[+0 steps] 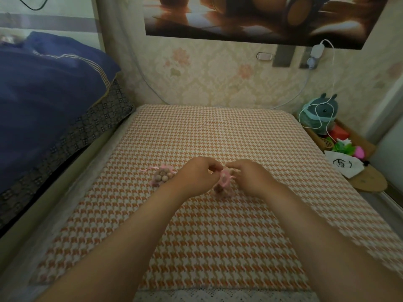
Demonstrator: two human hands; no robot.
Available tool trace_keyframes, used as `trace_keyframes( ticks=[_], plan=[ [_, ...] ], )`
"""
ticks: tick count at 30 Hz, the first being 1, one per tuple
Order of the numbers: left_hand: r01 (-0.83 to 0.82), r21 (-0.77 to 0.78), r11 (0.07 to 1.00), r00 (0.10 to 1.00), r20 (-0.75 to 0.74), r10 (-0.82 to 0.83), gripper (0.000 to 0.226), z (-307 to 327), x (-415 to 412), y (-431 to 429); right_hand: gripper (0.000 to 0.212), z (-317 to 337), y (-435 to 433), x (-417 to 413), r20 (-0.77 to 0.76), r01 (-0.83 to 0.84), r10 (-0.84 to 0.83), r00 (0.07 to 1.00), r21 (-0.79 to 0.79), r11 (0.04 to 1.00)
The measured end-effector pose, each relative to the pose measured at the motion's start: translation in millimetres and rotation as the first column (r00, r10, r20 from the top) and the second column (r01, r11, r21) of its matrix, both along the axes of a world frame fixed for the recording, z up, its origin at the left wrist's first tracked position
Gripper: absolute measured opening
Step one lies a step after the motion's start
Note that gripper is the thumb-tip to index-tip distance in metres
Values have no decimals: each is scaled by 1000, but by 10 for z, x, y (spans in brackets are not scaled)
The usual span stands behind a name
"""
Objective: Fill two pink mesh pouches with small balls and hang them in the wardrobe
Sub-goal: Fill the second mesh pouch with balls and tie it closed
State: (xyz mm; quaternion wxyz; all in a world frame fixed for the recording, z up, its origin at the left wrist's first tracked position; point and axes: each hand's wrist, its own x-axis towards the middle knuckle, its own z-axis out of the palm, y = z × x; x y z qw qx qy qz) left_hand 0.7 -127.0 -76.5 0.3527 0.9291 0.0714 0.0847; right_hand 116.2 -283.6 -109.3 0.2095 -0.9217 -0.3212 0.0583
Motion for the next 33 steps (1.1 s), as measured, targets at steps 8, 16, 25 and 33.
trace_keyframes(
  ticks=[8,16,25,33],
  plan=[
    [-4,-25,1000,1000,7,4,26,-16,14,-11,16,-135,19,66,-25,30,-30,999,-5,1000],
    [-12,-37,999,1000,1,12,28,-9,-11,-40,14,200,-145,-88,-109,125,-90,990,371,920],
    [21,-60,998,1000,4,-21,27,-3,-47,-61,9,514,-98,-527,-10,-62,72,997,407,911],
    [39,-129,991,999,1,-39,27,-38,-41,-33,18,475,-131,-440,83,-94,74,994,281,955]
  ],
)
